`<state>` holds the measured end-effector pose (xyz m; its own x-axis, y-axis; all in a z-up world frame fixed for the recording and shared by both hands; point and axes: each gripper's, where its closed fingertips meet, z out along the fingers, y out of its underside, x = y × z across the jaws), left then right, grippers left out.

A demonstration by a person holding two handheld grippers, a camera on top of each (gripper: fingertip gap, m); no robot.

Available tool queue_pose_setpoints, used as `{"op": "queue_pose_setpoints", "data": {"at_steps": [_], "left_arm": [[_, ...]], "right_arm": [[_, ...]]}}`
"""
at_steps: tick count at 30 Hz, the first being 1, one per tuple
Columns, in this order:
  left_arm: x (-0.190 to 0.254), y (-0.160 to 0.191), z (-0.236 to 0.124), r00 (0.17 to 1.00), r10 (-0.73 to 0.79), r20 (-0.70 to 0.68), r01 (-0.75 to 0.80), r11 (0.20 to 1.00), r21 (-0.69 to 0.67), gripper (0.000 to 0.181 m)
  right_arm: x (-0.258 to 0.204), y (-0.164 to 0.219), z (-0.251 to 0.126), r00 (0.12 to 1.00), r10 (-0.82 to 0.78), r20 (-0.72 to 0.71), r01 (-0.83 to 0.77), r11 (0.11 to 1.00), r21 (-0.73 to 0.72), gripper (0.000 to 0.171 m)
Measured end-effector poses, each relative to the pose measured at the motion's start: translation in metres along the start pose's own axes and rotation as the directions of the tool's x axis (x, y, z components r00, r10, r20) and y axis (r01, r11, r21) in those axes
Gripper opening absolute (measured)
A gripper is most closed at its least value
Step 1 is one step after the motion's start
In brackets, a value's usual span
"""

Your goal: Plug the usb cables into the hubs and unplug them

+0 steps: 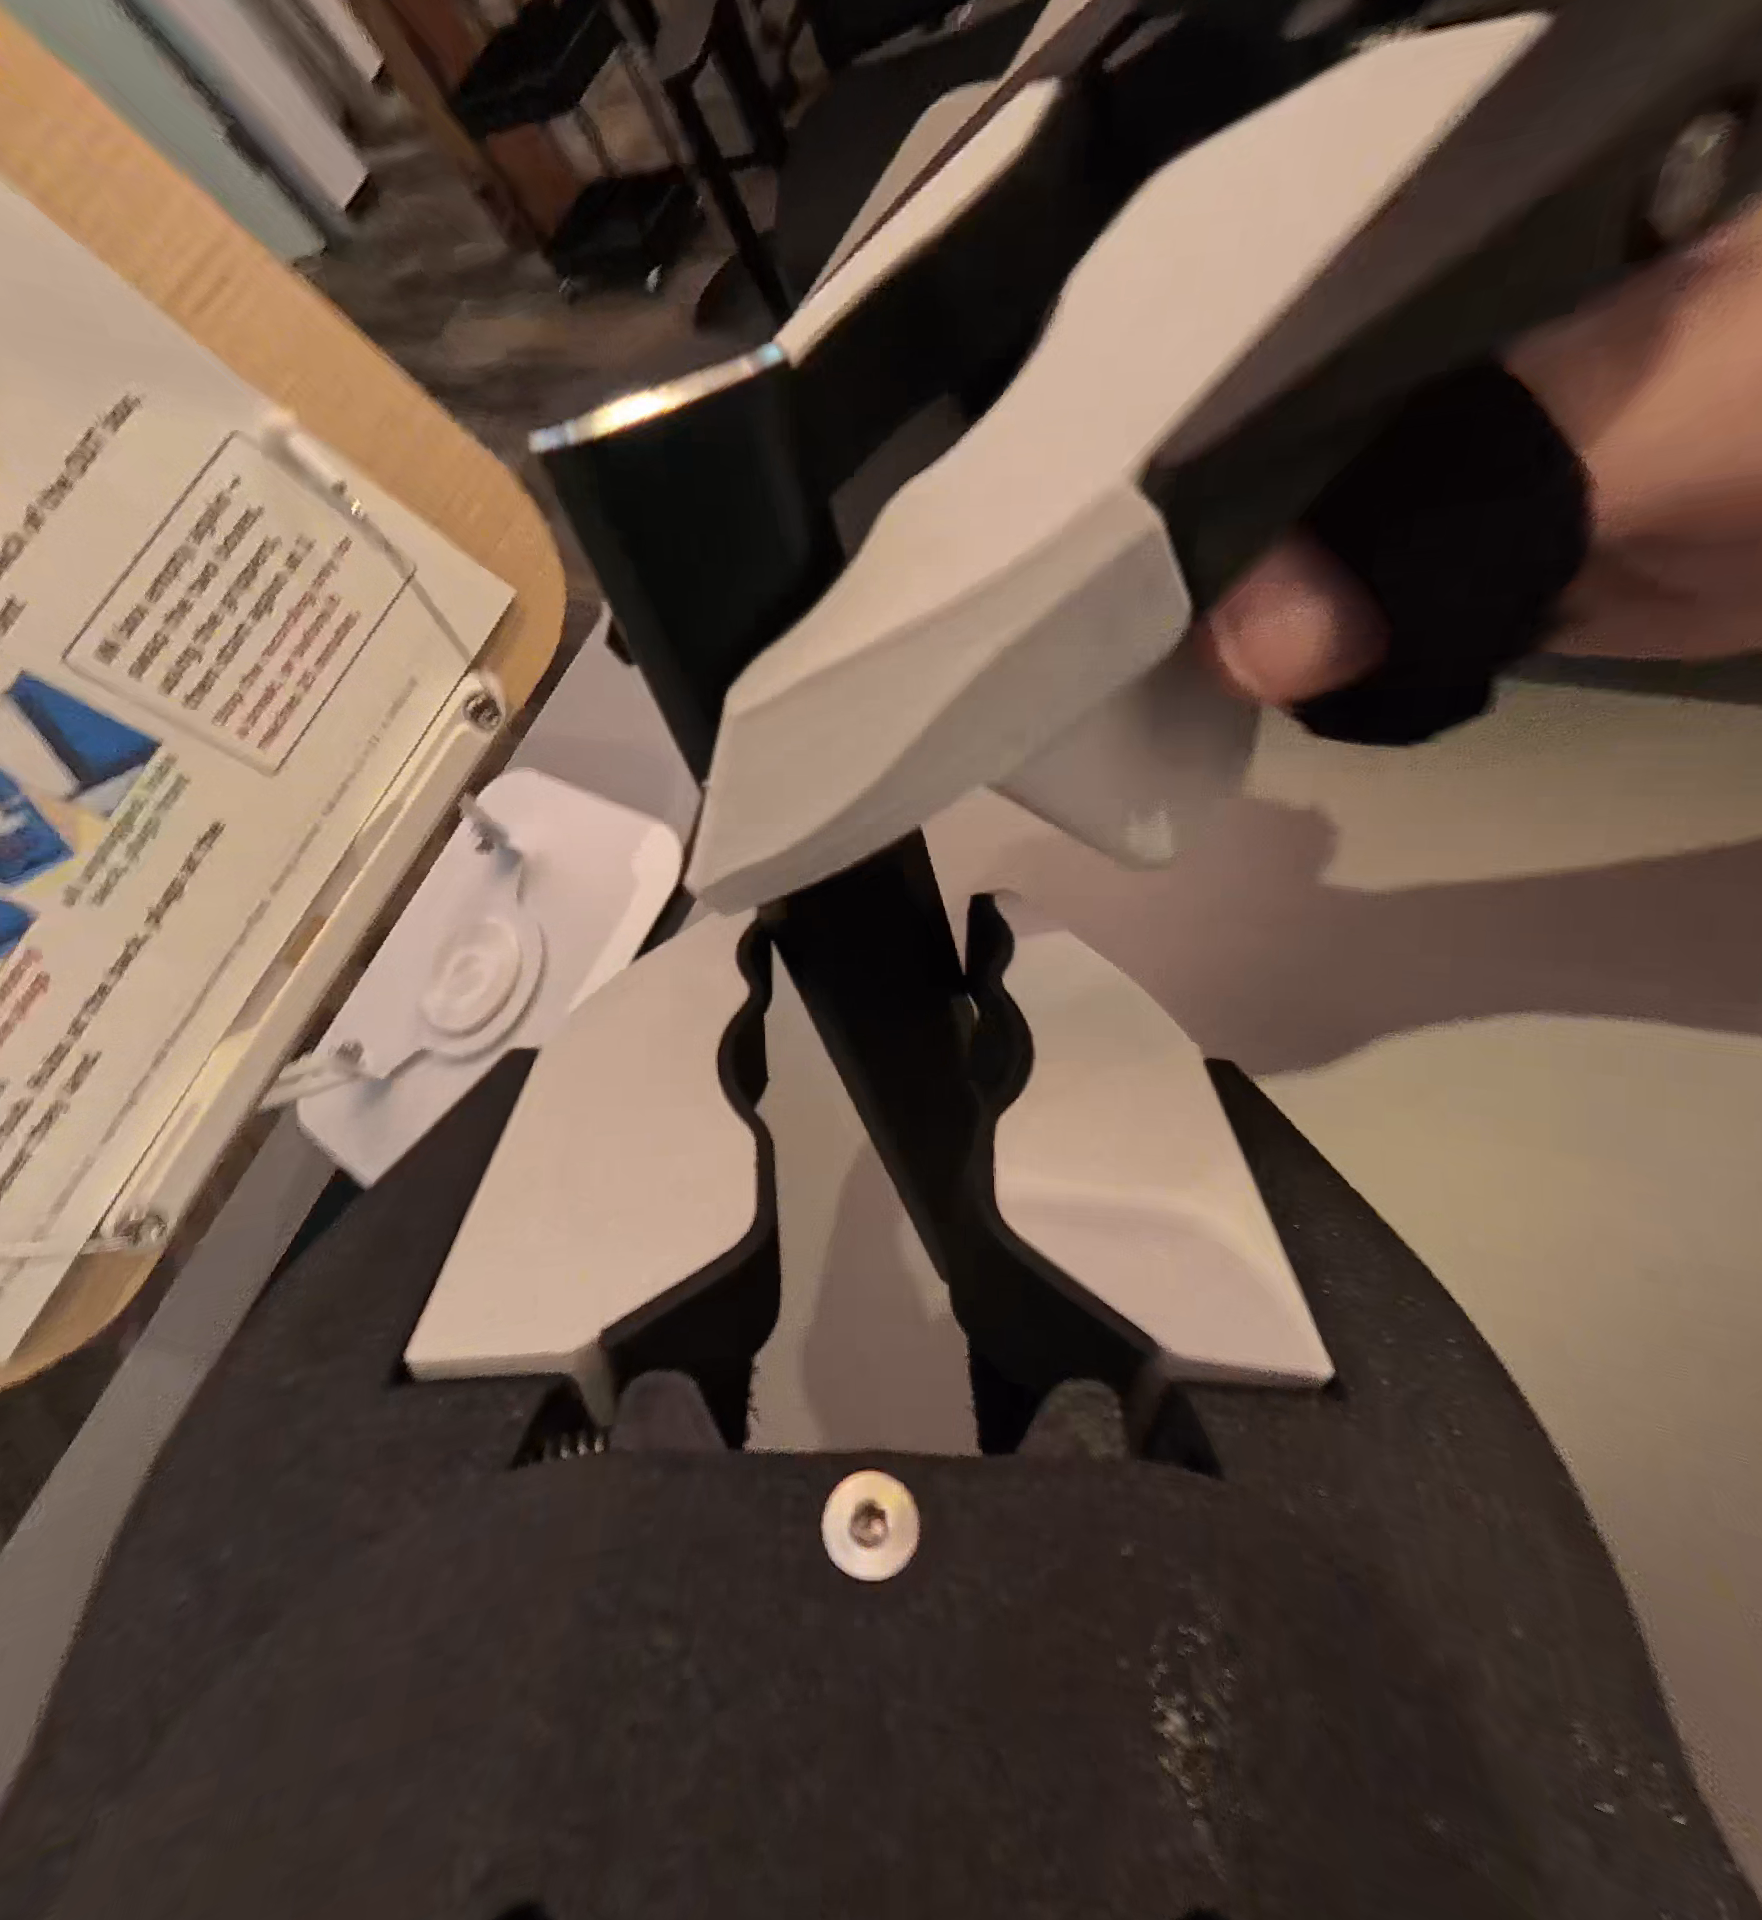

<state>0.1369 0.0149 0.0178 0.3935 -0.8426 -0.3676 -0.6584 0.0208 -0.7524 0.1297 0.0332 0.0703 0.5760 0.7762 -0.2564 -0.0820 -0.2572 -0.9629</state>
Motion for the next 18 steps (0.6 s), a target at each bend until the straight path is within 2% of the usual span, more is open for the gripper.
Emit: {"op": "queue_pose_setpoints", "data": {"at_steps": [1,5,7,10,13,14,16,18], "left_arm": [[0.003,-0.005,-0.002,0.999,0.005,-0.036,-0.004,0.999,0.046,0.041],[0.012,-0.019,-0.014,0.977,-0.047,-0.207,0.094,0.971,0.222,0.072],[0.035,-0.023,-0.022,0.909,-0.051,-0.413,0.171,0.951,0.259,0.087],[0.075,-0.026,-0.04,0.691,-0.011,-0.723,0.288,0.921,0.261,0.081],[0.107,-0.031,-0.07,0.353,0.056,-0.934,0.409,0.888,0.208,0.066],[0.113,-0.034,-0.079,0.253,0.075,-0.965,0.449,0.874,0.186,0.064],[0.125,-0.034,-0.101,0.058,0.164,-0.985,0.489,0.855,0.171,0.046],[0.141,-0.03,-0.111,-0.037,0.207,-0.978,0.46,0.872,0.168,0.046]], "right_arm": [[-0.002,-0.001,-0.002,0.999,0.009,0.048,-0.009,1.0,0.001,0.061],[-0.018,-0.003,-0.02,0.97,0.003,0.244,0.005,0.999,-0.032,0.061],[-0.033,-0.002,-0.031,0.932,-0.011,0.362,0.029,0.999,-0.045,0.061],[-0.08,-0.003,-0.057,0.768,-0.076,0.636,0.092,0.996,0.008,0.061],[-0.126,-0.006,-0.082,0.562,-0.079,0.824,0.078,0.996,0.042,0.061],[-0.137,-0.005,-0.088,0.507,-0.081,0.858,0.082,0.996,0.045,0.061],[-0.154,-0.002,-0.095,0.445,-0.11,0.889,0.119,0.991,0.063,0.061],[-0.163,0.001,-0.101,0.404,-0.152,0.902,0.156,0.983,0.096,0.061]]}}
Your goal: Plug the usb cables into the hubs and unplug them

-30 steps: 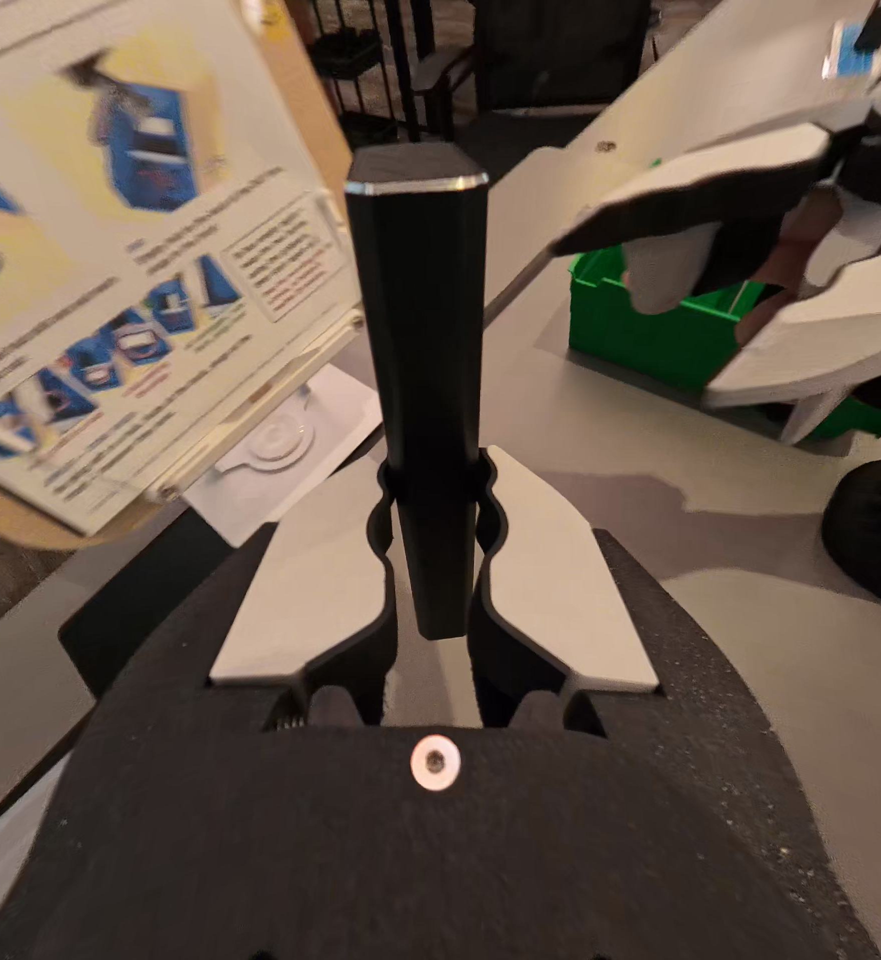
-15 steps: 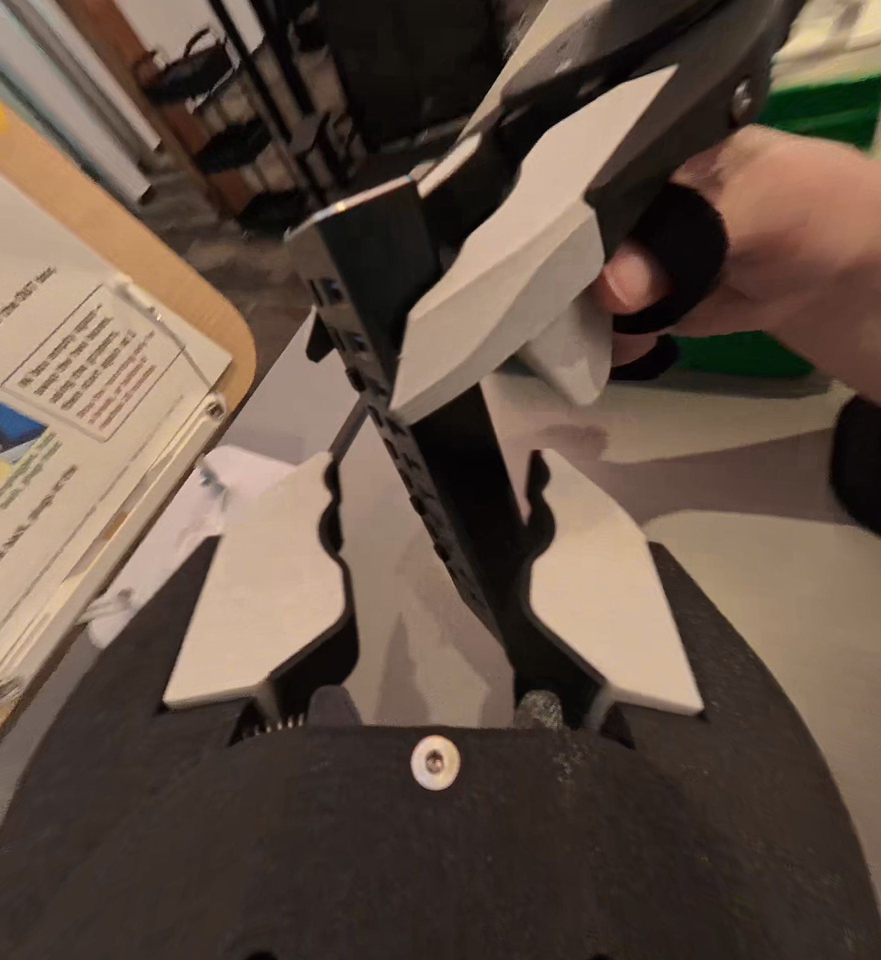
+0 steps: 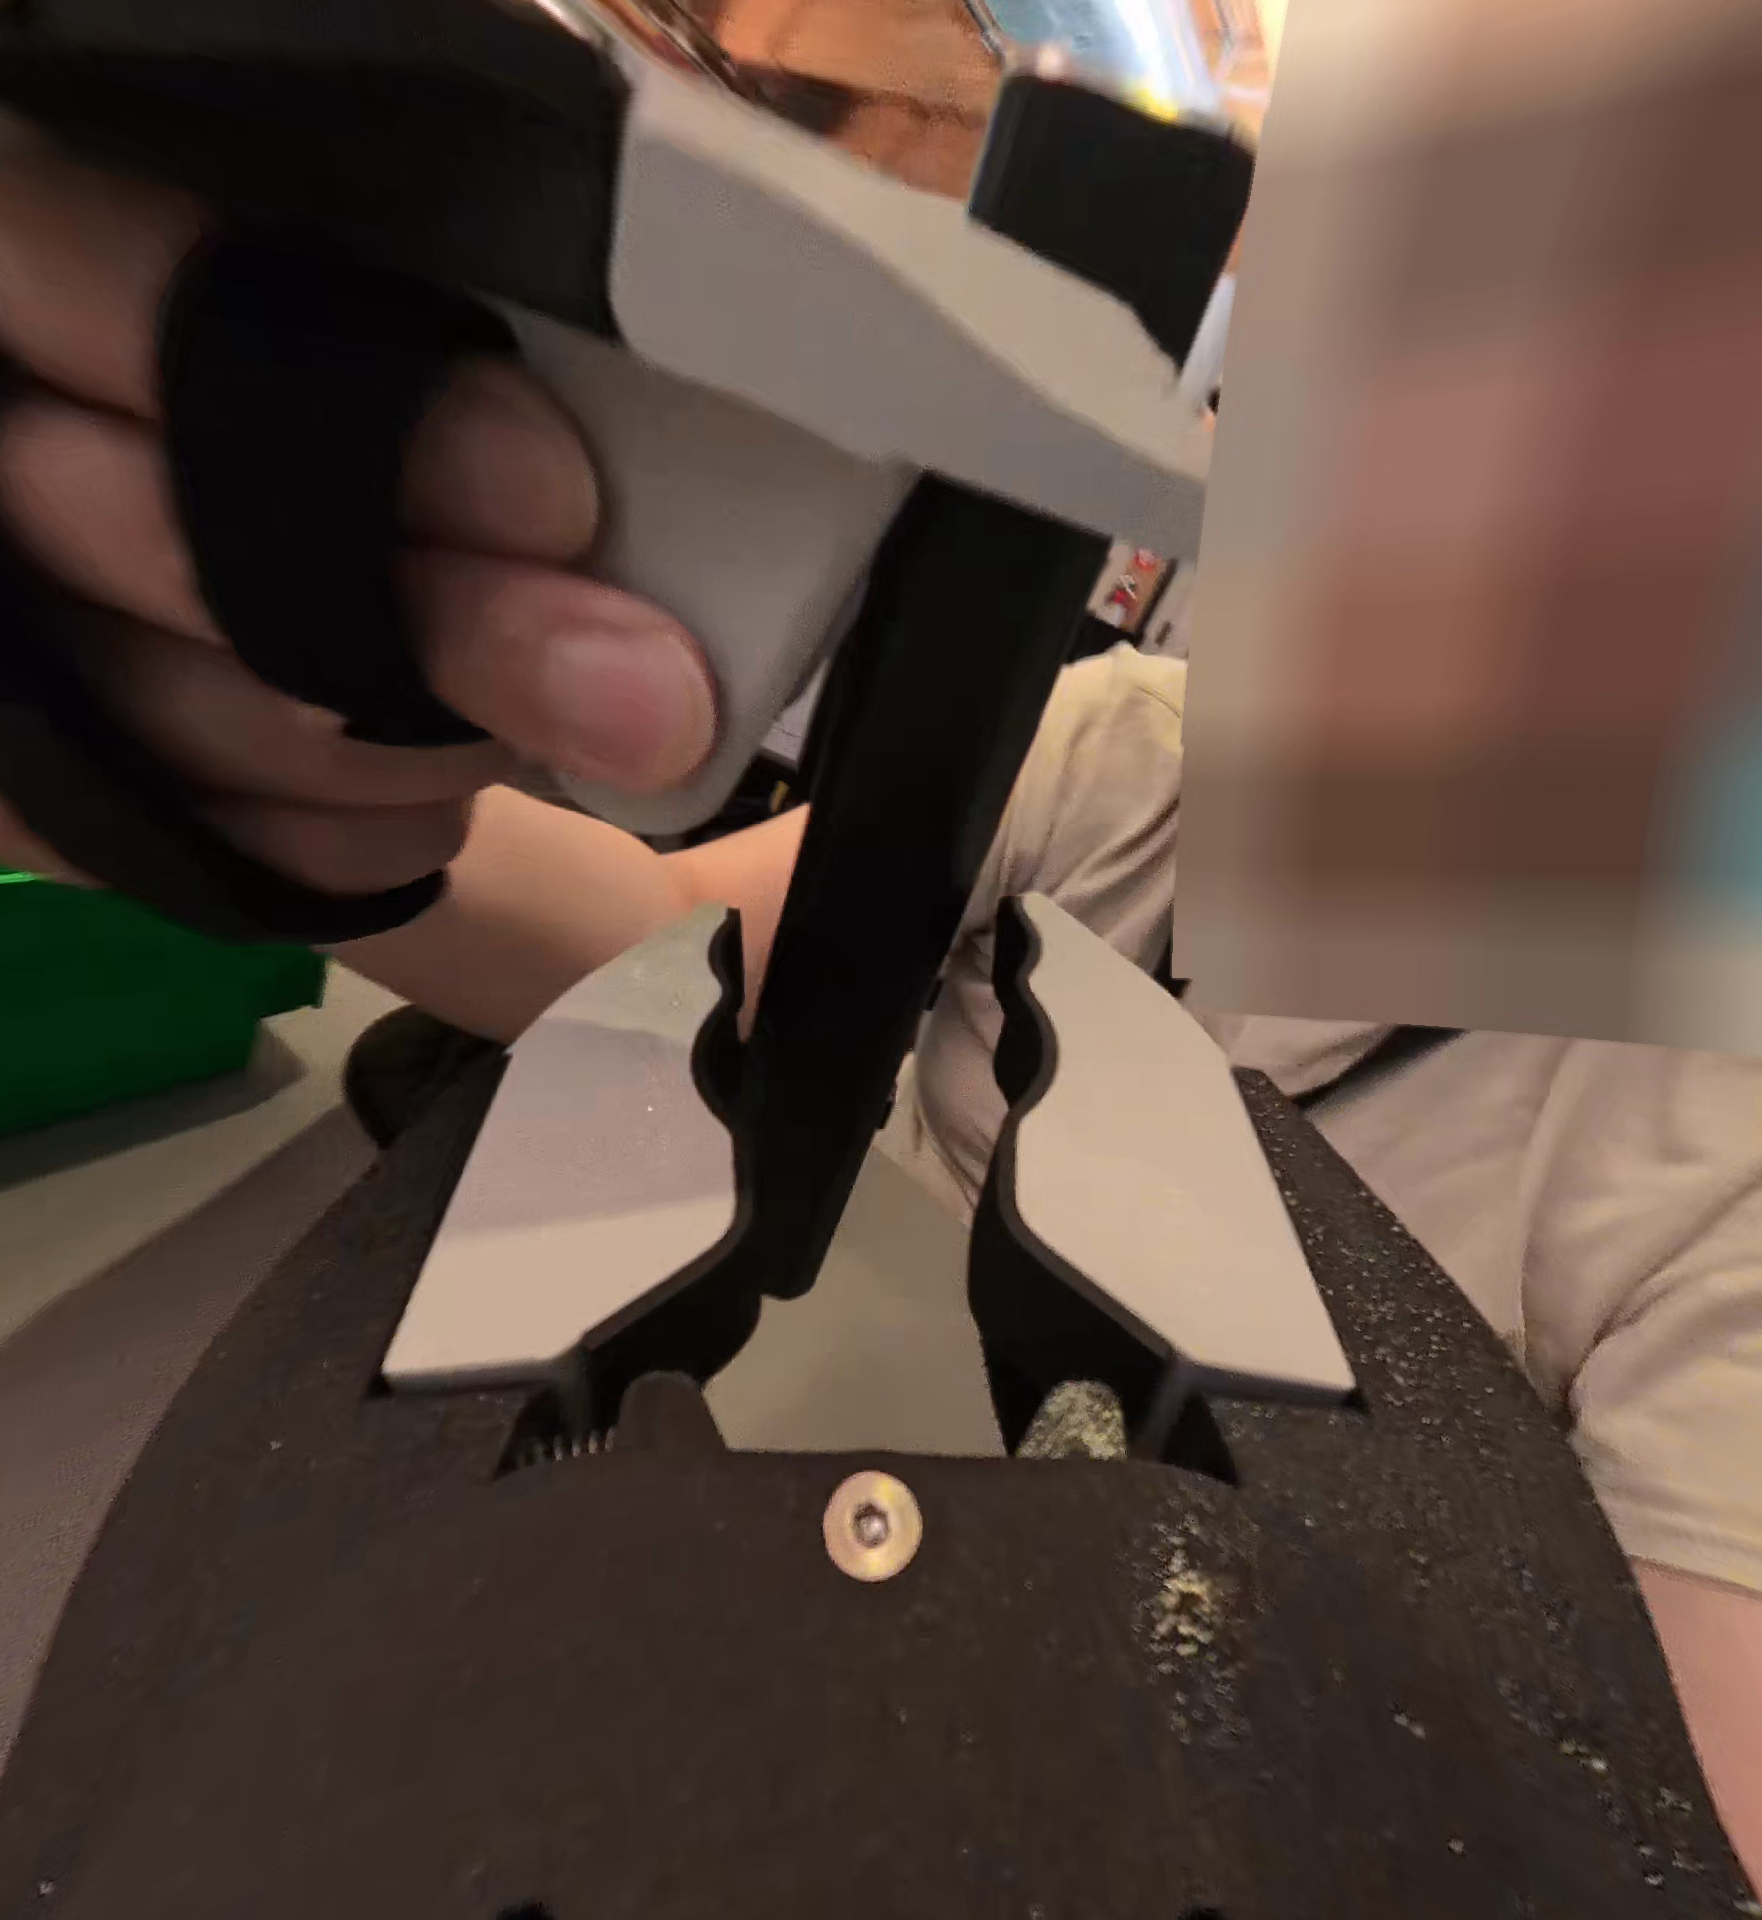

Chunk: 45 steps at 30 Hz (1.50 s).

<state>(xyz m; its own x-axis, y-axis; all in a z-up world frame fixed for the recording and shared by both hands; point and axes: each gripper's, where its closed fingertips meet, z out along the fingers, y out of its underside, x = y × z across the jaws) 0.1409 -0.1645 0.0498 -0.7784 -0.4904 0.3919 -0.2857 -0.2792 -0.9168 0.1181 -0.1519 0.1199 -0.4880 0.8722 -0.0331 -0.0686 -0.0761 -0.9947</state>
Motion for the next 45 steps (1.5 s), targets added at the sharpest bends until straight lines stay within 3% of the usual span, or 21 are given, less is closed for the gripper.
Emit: {"op": "queue_pose_setpoints", "data": {"at_steps": [2,4,7,10,13,16,18,20,23,25,28,33,45], "left_arm": [[0.003,0.008,0.013,0.999,0.054,-0.008,-0.054,0.997,-0.056,0.049],[-0.005,0.01,0.017,0.984,0.154,0.086,-0.145,0.984,-0.1,0.031],[-0.014,0.002,0.009,0.953,0.232,0.196,-0.213,0.97,-0.114,0.03],[-0.032,-0.007,-0.019,0.891,0.271,0.363,-0.245,0.962,-0.119,0.029],[-0.054,-0.013,-0.058,0.831,0.216,0.513,-0.22,0.974,-0.055,0.028],[-0.088,-0.012,-0.113,0.653,0.173,0.737,-0.237,0.971,-0.019,0.028],[-0.104,-0.007,-0.152,0.505,0.137,0.852,-0.259,0.966,-0.002,0.028],[-0.113,0.004,-0.182,0.41,0.099,0.907,-0.235,0.972,0.0,0.028],[-0.123,0.025,-0.215,0.264,0.15,0.953,-0.185,0.977,-0.103,0.028],[-0.13,0.041,-0.228,0.208,0.202,0.957,-0.13,0.976,-0.177,0.028],[-0.138,0.062,-0.232,0.202,0.264,0.943,-0.053,0.965,-0.258,0.028],[-0.146,0.08,-0.232,0.222,0.278,0.934,0.001,0.958,-0.286,0.028],[-0.128,0.092,-0.244,0.283,0.154,0.946,0.09,0.978,-0.187,0.029]], "right_arm": [[-0.009,0.002,0.001,0.998,-0.037,0.049,0.037,0.999,0.0,0.061],[-0.014,0.001,-0.002,0.995,-0.058,0.085,0.056,0.998,0.024,0.061],[-0.008,-0.003,-0.015,0.993,-0.118,0.027,0.116,0.991,0.07,0.061],[0.023,-0.01,-0.044,0.961,-0.138,-0.241,0.157,0.986,0.064,0.069],[0.059,-0.022,-0.088,0.831,-0.114,-0.545,0.185,0.98,0.078,0.07],[0.071,-0.045,-0.13,0.742,-0.002,-0.671,0.237,0.936,0.26,0.063],[0.07,-0.06,-0.15,0.738,0.096,-0.668,0.261,0.872,0.414,0.06],[0.064,-0.069,-0.16,0.752,0.123,-0.647,0.286,0.824,0.489,0.056],[0.063,-0.072,-0.165,0.691,0.079,-0.718,0.353,0.831,0.43,0.043],[0.067,-0.072,-0.165,0.573,0.009,-0.819,0.425,0.851,0.307,0.042],[0.065,-0.078,-0.154,0.475,-0.085,-0.876,0.503,0.843,0.19,0.041],[0.063,-0.082,-0.136,0.486,-0.122,-0.865,0.498,0.853,0.159,0.042],[0.056,-0.087,-0.139,0.438,-0.161,-0.884,0.52,0.848,0.103,0.042]]}}
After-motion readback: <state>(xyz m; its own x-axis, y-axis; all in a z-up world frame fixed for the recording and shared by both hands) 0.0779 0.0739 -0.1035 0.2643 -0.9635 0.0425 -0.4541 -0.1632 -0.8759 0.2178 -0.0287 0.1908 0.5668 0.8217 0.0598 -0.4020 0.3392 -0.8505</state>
